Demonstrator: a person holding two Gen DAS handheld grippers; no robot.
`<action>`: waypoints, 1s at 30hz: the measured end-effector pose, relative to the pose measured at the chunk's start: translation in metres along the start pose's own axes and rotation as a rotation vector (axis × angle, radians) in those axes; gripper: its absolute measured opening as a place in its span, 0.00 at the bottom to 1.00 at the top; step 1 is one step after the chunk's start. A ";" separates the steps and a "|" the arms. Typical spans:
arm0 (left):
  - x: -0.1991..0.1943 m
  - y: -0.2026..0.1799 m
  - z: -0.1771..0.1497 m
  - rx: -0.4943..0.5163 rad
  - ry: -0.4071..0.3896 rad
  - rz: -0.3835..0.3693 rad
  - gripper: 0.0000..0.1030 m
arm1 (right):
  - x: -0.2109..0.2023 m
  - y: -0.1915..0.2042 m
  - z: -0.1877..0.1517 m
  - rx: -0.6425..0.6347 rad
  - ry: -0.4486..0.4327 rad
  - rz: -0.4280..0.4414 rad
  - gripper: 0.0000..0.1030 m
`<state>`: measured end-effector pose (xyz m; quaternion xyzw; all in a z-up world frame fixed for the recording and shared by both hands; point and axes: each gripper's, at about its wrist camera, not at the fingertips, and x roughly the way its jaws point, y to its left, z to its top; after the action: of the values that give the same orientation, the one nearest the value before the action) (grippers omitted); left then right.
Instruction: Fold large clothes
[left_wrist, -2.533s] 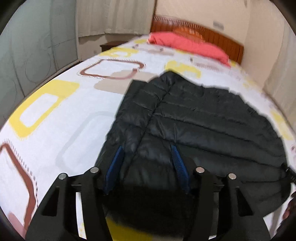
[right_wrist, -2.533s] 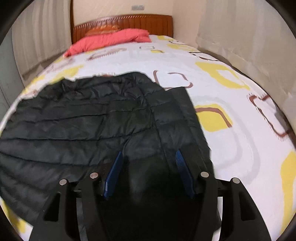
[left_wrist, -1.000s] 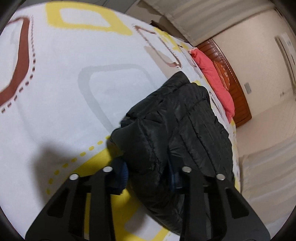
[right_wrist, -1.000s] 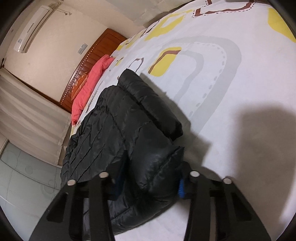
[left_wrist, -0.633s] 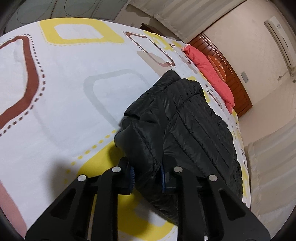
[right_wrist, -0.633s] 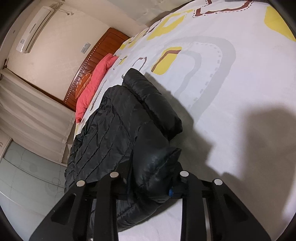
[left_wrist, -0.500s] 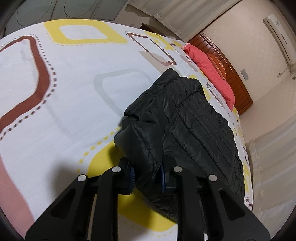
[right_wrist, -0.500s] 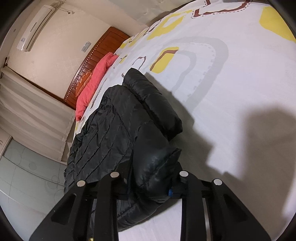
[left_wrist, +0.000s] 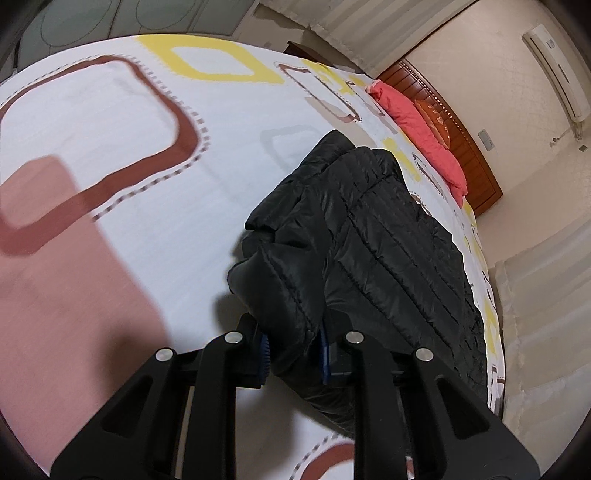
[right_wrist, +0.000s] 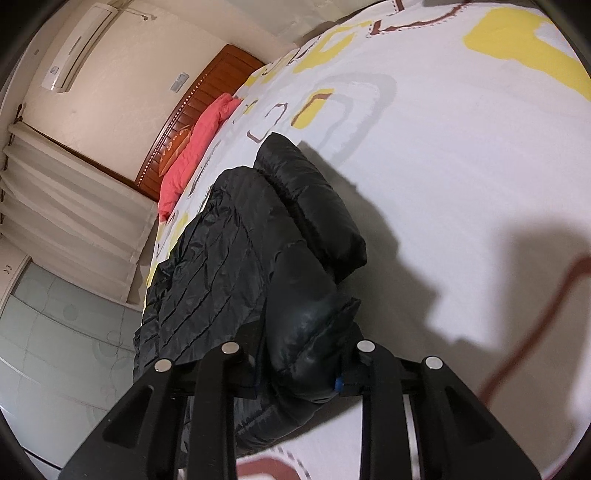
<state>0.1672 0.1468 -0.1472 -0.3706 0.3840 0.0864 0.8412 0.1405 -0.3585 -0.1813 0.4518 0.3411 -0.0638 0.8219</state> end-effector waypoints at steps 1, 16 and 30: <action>-0.004 0.003 -0.002 -0.001 0.002 0.002 0.18 | -0.004 -0.003 -0.003 0.002 0.004 0.002 0.25; -0.054 0.033 -0.036 0.020 0.008 0.002 0.18 | -0.029 -0.025 -0.019 0.006 0.038 0.022 0.25; -0.079 0.051 -0.040 0.019 -0.071 -0.023 0.56 | -0.030 -0.038 -0.013 0.058 0.026 0.052 0.39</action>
<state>0.0678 0.1664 -0.1368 -0.3637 0.3502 0.0862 0.8588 0.0956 -0.3766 -0.1940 0.4851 0.3379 -0.0461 0.8052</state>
